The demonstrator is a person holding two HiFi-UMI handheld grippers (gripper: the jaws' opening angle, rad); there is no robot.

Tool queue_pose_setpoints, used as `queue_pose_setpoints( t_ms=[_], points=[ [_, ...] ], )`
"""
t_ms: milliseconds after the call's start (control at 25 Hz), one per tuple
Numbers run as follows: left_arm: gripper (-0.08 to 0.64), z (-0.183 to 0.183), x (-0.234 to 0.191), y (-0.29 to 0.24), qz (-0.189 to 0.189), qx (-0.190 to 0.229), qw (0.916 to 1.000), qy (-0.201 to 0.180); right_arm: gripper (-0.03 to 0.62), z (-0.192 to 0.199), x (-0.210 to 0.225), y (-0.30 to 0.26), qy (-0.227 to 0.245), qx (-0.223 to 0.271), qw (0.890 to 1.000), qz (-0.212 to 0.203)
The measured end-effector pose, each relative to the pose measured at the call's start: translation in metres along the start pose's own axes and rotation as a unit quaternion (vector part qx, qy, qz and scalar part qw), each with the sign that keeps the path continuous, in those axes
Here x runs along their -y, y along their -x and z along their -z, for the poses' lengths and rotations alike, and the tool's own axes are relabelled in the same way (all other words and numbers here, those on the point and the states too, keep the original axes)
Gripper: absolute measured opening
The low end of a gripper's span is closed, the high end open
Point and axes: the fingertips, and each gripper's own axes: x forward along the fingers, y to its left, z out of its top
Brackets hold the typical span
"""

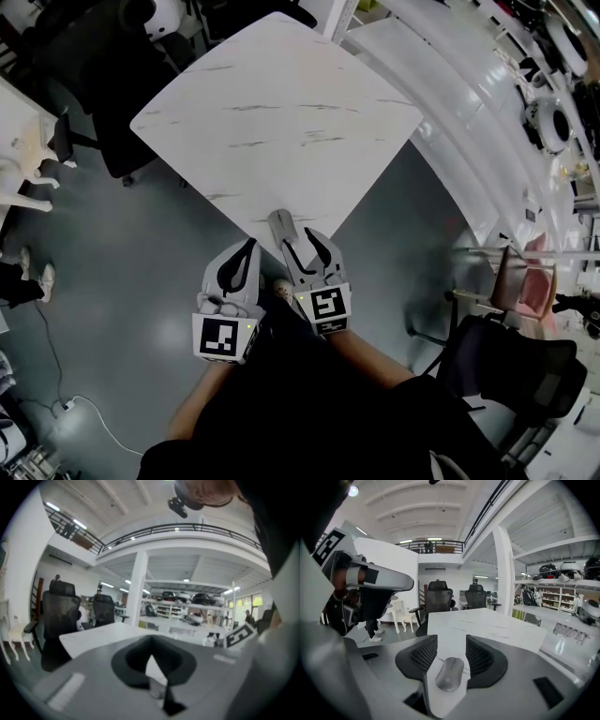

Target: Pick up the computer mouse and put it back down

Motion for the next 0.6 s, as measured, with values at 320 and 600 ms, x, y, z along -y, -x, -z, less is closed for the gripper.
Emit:
queue_pose_setpoints(
  t_ms=[320, 600],
  points=[
    [0.005, 0.028, -0.004, -0.030, 0.025, -0.018, 0.9995, 0.006, 0.167, 0.028, 0.003, -0.025, -0.021, -0.038, 0.999, 0.006],
    [0.005, 0.062, -0.004, -0.040, 0.045, -0.051, 0.9974, 0.024, 0.179, 0.057, 0.001, -0.045, -0.043, -0.077, 0.996, 0.009]
  ],
)
